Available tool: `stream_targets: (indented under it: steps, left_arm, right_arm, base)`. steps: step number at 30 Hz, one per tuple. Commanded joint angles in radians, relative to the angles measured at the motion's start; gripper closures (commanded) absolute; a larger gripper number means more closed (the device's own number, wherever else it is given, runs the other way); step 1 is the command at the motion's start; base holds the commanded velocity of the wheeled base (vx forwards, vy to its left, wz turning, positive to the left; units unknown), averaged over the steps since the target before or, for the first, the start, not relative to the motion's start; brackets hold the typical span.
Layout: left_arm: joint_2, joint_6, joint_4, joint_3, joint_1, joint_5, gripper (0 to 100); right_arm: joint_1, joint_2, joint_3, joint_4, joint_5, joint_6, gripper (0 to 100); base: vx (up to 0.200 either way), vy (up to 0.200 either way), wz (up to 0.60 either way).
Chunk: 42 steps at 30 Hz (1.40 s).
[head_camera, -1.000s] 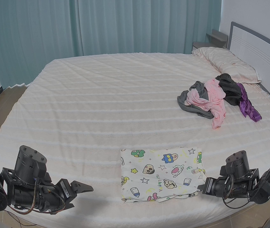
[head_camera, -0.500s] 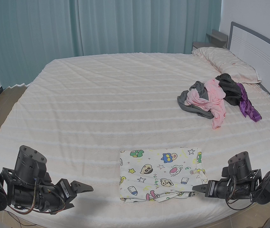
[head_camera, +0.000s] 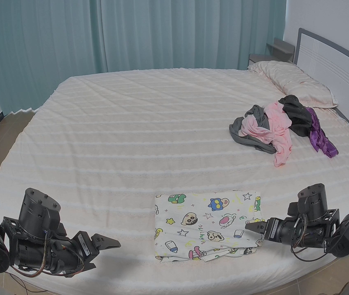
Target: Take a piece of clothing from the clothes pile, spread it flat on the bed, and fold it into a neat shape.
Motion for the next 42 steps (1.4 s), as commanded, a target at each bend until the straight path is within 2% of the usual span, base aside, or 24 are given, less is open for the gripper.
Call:
stream_targets:
  steps: [1, 3, 4, 12, 17, 26, 27, 34, 36, 42]
  left_arm:
    - [0.001, 0.000, -0.002, 0.000, 0.000, 0.000, 0]
    - [0.001, 0.000, -0.003, 0.000, 0.000, -0.003, 0]
    - [0.001, 0.000, -0.003, 0.000, 0.000, 0.000, 0]
    - [0.003, -0.002, -0.020, 0.008, 0.000, 0.000, 0]
    - [0.006, -0.003, -0.020, 0.008, 0.000, 0.000, 0]
    - [0.006, -0.003, -0.020, 0.008, 0.000, 0.000, 0]
    - [0.006, -0.003, -0.020, 0.008, 0.000, 0.000, 0]
    - [0.006, -0.003, -0.020, 0.008, 0.001, 0.000, 0]
    - [0.006, -0.003, -0.020, 0.008, 0.001, 0.002, 0]
    - [0.006, -0.003, -0.022, 0.008, 0.001, 0.002, 0]
  right_arm:
    - [-0.004, 0.058, -0.027, 0.000, 0.002, 0.002, 0]
    - [-0.007, 0.093, -0.030, 0.000, 0.004, 0.002, 0]
    - [-0.008, 0.097, -0.030, 0.000, 0.004, 0.002, 100]
    - [-0.031, 0.074, -0.016, 0.025, -0.002, -0.009, 100]
    - [-0.028, 0.046, -0.019, 0.095, -0.005, -0.033, 100]
    - [-0.030, 0.046, -0.010, 0.105, -0.010, -0.053, 100]
    - [-0.030, 0.049, -0.010, 0.105, -0.010, -0.056, 0]
    - [-0.040, 0.004, 0.000, 0.103, -0.013, -0.082, 0]
    - [-0.068, -0.028, -0.013, 0.101, -0.012, -0.085, 0]
    - [-0.099, 0.041, -0.151, 0.094, 0.008, -0.072, 0]
  base:
    - [0.000, 0.000, 0.00]
    - [0.000, 0.000, 0.00]
    - [0.000, 0.000, 0.00]
    - [0.000, 0.000, 0.00]
    - [0.000, 0.000, 0.00]
    - [0.000, 0.000, 0.00]
    - [0.000, 0.000, 0.00]
    - [0.000, 0.000, 0.00]
    - [0.000, 0.000, 0.00]
    - [0.000, 0.000, 0.00]
